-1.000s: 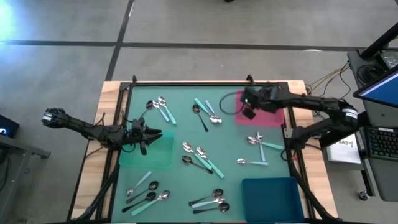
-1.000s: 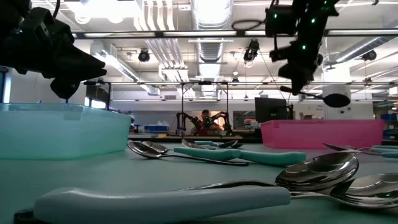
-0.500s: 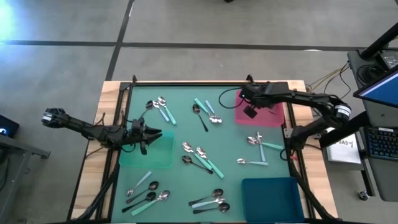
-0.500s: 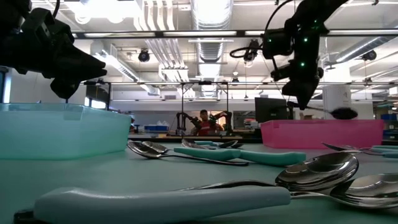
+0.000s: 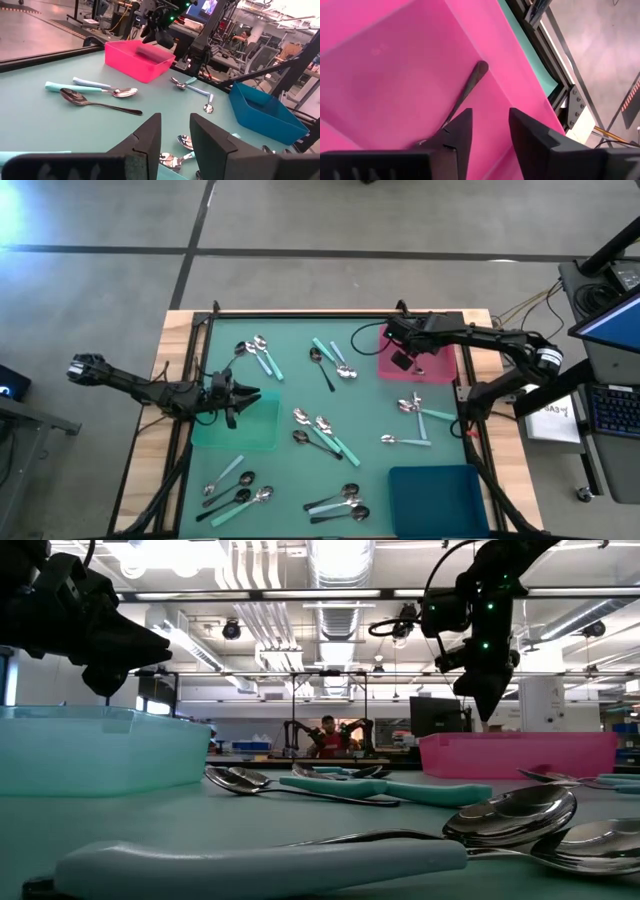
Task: Sort silverware by color (type)
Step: Put the black spoon into the red bin
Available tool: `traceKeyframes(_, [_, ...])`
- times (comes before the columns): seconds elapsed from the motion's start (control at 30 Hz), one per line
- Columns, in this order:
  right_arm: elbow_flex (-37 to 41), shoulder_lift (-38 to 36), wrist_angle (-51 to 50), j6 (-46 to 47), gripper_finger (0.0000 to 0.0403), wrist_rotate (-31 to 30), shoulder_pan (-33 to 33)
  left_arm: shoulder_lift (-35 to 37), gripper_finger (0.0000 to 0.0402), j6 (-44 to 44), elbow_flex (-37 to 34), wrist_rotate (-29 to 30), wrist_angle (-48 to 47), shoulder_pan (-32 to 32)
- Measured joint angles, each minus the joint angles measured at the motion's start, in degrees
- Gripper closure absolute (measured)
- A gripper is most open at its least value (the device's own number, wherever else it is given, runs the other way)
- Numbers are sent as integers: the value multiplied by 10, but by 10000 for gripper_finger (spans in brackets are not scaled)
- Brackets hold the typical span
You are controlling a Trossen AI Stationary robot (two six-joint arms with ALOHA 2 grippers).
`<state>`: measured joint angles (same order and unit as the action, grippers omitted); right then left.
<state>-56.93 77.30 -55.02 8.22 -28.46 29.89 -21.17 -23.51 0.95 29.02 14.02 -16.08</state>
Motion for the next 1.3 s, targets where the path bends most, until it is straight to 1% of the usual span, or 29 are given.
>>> traceKeyframes(0.13, [0,-5,0,9,264,6,-1,-6,315,0,0,0,0,0])
traceKeyframes(0.27, [-1,-23,-2,21,259,6,-9,-14,315,-2,0,0,-2,0])
traceKeyframes(0.4, [-13,-50,-2,23,263,8,-23,-21,315,-25,0,0,0,0])
traceKeyframes(0.53, [-34,-74,0,27,271,32,-35,-27,315,-25,0,3,0,1])
traceKeyframes(0.63, [-50,-84,0,38,275,34,-45,-28,315,-25,0,6,7,2])
traceKeyframes(0.73, [-63,-87,0,37,278,34,-56,-28,315,-34,0,7,8,2])
traceKeyframes(0.83, [-75,-86,-1,35,276,35,-67,-31,315,-64,0,4,22,2])
traceKeyframes(0.9, [-81,-86,0,31,274,34,-76,-32,315,-70,0,6,41,2])
traceKeyframes(1.0, [-86,-86,-1,25,273,35,-86,-33,315,-73,0,30,83,2])
traceKeyframes(1.07, [-86,-86,-3,22,274,35,-89,-36,315,-92,0,35,103,4])
traceKeyframes(1.2, [-86,-86,-5,22,280,34,-89,-42,315,-136,0,36,103,6])
traceKeyframes(1.3, [-85,-86,-5,17,283,34,-89,-53,315,-132,0,40,95,7])
